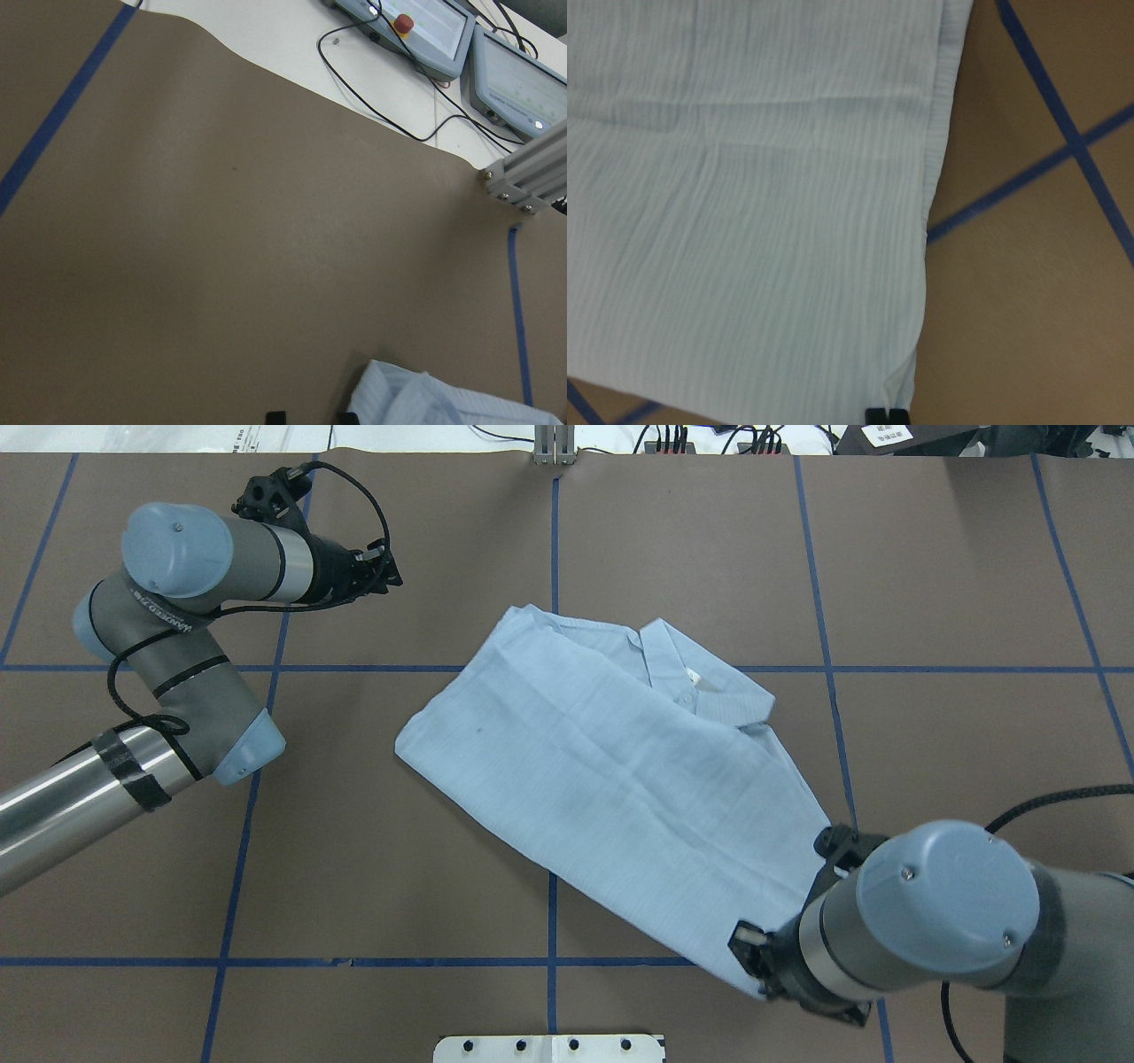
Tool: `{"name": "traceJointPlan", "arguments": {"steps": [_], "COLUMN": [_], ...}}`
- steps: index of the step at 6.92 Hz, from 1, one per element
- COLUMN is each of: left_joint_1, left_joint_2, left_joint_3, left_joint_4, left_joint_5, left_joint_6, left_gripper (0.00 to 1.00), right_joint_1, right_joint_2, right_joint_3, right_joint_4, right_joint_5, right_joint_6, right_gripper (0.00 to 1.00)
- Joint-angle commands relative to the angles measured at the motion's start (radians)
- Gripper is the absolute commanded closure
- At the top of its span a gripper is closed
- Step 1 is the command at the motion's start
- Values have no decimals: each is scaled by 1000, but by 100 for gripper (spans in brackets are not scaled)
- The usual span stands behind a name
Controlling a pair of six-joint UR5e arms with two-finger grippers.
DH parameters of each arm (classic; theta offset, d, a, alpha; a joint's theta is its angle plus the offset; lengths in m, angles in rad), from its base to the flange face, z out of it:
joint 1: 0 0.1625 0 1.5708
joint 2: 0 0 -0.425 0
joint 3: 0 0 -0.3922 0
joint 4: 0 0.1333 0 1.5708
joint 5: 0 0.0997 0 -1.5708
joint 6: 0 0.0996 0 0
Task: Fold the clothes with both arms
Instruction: 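Grasp the folded shirt edge with the right gripper and drag it toward the robot, then grasp the shirt corner nearest the left gripper while the right gripper holds the collar side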
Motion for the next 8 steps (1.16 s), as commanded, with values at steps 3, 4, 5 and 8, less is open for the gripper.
{"name": "traceJointPlan", "arguments": {"steps": [3,4,5,8], "left_joint_1": [151,176,217,364], "left_joint_2": [103,109,137,160], "left_joint_3": [-214,-244,-291,-339], "left_joint_4": [71,78,132,259], "left_joint_5": [-29,-27,-26,81], "left_joint_6": [-199,-242,-266,-344], "left_gripper": [66,64,57,43], "right_joint_1": [-175,-113,-20,286], "right_joint_2": [-16,-18,26,242], "right_joint_3": [13,13,2,-150], "right_joint_4": [-135,-144,-146,-129], "right_joint_5": [82,64,62,-41], "right_joint_6": [23,23,23,-99], "right_gripper": [0,0,0,0]}}
